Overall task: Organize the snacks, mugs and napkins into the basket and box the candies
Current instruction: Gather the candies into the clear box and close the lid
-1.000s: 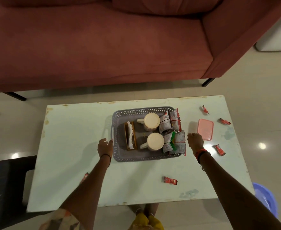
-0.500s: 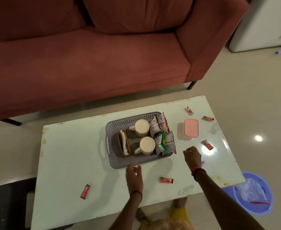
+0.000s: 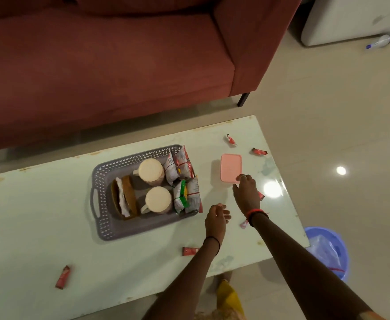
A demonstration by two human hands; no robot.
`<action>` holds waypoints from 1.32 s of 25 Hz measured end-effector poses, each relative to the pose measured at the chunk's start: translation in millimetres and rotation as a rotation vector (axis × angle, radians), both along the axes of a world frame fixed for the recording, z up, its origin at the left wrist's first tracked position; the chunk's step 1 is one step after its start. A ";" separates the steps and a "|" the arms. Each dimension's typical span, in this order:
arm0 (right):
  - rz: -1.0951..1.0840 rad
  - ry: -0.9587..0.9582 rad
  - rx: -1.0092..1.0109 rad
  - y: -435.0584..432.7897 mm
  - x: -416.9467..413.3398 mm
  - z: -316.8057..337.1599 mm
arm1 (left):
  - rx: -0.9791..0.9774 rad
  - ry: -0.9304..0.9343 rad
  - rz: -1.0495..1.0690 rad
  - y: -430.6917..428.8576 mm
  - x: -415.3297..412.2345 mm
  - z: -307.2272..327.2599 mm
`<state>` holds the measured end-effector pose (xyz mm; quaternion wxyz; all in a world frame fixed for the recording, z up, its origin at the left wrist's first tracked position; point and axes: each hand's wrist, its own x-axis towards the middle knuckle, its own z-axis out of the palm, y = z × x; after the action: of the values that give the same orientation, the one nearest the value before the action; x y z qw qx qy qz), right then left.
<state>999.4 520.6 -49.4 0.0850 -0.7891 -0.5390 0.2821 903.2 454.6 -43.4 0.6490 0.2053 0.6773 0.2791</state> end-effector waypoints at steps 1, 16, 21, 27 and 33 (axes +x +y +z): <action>0.041 -0.014 0.003 6.3 1.7 -4.7 | -0.023 -0.034 0.052 9.5 9.8 -6.4; 0.048 -0.171 -0.114 43.7 -13.6 -43.1 | -0.084 -0.181 0.034 90.5 7.4 -61.6; 0.008 -0.141 -0.142 46.5 -17.6 -40.2 | -0.112 -0.203 0.042 91.0 10.7 -63.6; -0.017 -0.072 -0.188 49.7 -19.4 -35.1 | -0.106 -0.330 0.137 86.8 11.0 -67.2; -0.046 0.043 -0.173 49.3 -15.0 -32.5 | -0.123 -0.332 0.148 89.4 11.7 -64.6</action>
<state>984.4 569.9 -81.9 0.0345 -0.7993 -0.4924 0.3427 914.9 544.0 -108.0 0.7408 0.0660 0.5901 0.3141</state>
